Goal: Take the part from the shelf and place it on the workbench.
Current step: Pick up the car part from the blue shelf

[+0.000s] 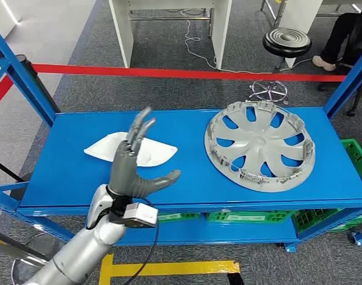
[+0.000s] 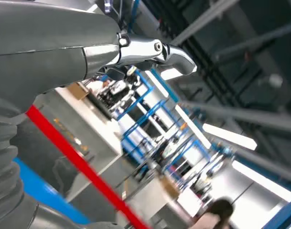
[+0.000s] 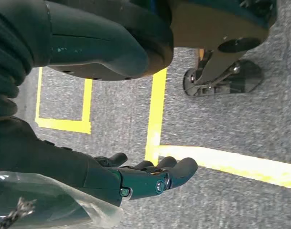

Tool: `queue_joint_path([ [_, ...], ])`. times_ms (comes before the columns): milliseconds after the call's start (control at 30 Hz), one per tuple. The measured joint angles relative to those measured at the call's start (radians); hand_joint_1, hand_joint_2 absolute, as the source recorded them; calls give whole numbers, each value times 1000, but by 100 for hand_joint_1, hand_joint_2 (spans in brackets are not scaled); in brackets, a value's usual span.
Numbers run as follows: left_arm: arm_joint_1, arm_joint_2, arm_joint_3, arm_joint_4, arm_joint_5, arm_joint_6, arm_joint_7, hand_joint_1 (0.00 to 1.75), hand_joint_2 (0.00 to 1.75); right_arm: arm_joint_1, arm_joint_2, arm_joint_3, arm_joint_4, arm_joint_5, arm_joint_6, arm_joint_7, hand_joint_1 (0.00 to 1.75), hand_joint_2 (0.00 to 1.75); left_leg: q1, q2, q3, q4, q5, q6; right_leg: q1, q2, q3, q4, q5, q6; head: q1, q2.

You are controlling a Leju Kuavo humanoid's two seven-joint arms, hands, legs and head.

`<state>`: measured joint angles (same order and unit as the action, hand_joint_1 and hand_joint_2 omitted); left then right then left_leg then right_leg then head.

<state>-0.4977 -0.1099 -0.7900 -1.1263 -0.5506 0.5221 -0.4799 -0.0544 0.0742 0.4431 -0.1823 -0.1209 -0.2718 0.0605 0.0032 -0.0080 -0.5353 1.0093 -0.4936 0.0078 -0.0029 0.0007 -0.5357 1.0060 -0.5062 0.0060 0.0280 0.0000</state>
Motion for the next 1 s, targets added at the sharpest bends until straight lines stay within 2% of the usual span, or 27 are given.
queue_joint_path([
  [167, -22, -12, -18, 74, -47, 28, 13, 0, 175, -3, -3, 4, 0, 2, 33, -16, 0, 175, 0, 0, 0, 0, 0, 0, 0, 0, 0, 0, 0, 0, 0, 0],
  [467, -88, -42, -46, 260, -120, 1, 69, 0, 175, -11, -3, 37, 0, 38, 58, -5, 0, 175, 0, 0, 0, 0, 0, 0, 0, -1, 0, 0, 0, 0, 0, 0],
  [600, -128, -58, -55, 362, -141, -23, 90, 0, 0, -15, -3, 53, 0, 54, 69, 5, 0, 175, 0, 0, 0, 0, 0, 0, 0, -1, 0, 0, 0, 0, 0, 0],
  [633, -138, -63, -56, 389, -143, -26, 91, 0, 0, -16, -3, 57, 0, 58, 73, 7, 0, 175, 0, 0, 0, 0, 0, 0, 0, -1, 0, 0, 0, 0, 0, 0],
  [767, -169, -77, -59, 478, -149, -28, 96, 0, 0, -17, -3, 68, 0, 65, 90, 14, 0, 0, 0, 0, 0, 0, 0, 0, 0, -1, 0, 0, 0, 0, 0, 0],
  [1000, -217, -97, -54, 585, -167, 3, 136, 0, 0, -17, -3, 90, 0, 93, 127, 22, 0, 0, 0, 0, -1, 0, 0, 0, 0, -1, 0, 0, 0, 0, 0, 0],
])
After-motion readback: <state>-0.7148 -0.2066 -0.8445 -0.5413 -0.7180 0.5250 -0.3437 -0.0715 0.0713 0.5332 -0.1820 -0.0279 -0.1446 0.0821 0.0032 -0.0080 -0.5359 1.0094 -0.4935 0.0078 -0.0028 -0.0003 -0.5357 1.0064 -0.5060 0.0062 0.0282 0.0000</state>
